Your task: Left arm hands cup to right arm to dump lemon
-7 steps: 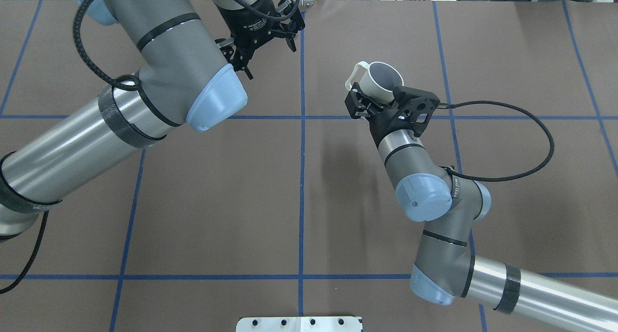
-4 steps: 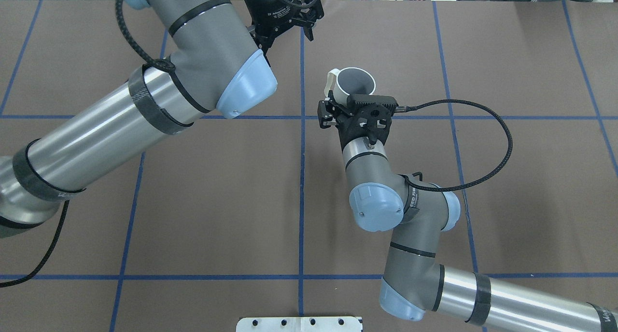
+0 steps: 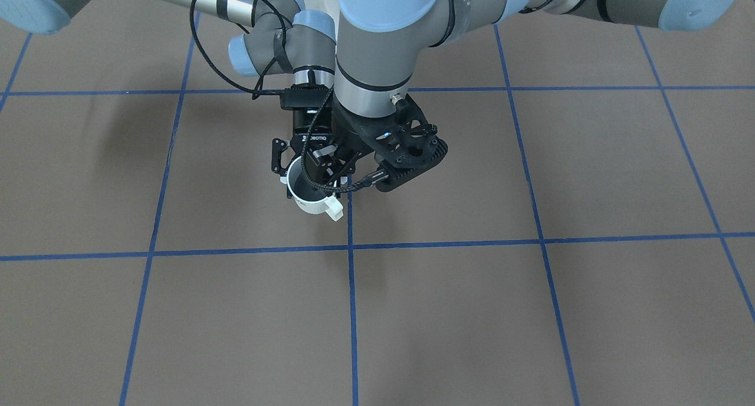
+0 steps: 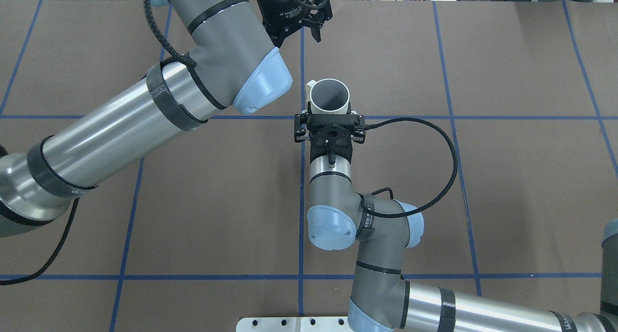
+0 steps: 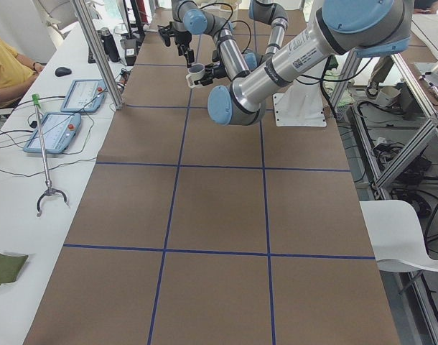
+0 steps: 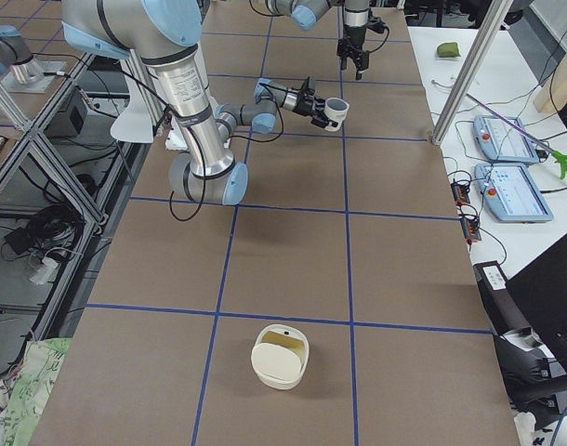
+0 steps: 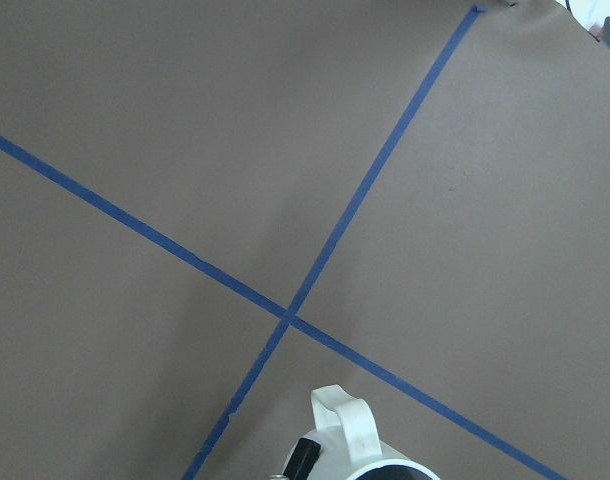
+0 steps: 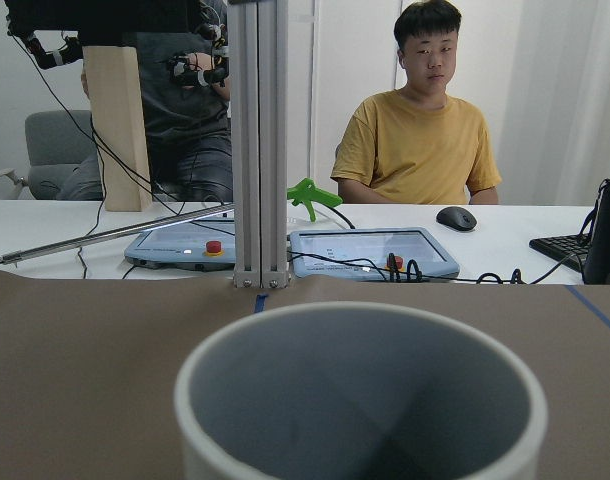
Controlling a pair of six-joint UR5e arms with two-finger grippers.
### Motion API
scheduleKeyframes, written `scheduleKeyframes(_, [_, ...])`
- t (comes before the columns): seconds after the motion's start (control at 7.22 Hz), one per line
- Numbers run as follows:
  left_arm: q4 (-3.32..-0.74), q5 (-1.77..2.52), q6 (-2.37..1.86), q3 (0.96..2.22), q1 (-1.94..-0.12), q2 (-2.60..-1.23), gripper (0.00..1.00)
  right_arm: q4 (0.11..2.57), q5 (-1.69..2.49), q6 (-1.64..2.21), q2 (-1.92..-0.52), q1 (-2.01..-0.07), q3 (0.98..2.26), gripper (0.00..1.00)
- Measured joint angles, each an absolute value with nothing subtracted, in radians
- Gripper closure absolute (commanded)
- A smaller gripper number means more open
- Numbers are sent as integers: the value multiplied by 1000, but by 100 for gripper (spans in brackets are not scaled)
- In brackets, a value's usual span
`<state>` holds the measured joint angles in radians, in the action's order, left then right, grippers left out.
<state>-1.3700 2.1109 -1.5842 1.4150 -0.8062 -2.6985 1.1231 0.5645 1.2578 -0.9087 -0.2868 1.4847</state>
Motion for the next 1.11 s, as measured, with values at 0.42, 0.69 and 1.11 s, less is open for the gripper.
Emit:
scheduleKeyframes(0.42, [-1315, 2117, -1500, 1379, -773, -2716, 18, 1136, 518, 1267, -899, -284, 1483, 71])
scheduleKeyframes(0.69, [-1262, 2159, -1376, 1380, -729, -2725, 21, 1085, 485, 1275, -893, -281, 1488, 71])
scheduleKeyframes(1.11, [-1291, 2177, -1371, 1380, -702, -2726, 24, 1033, 465, 1278, -894, -276, 1487, 71])
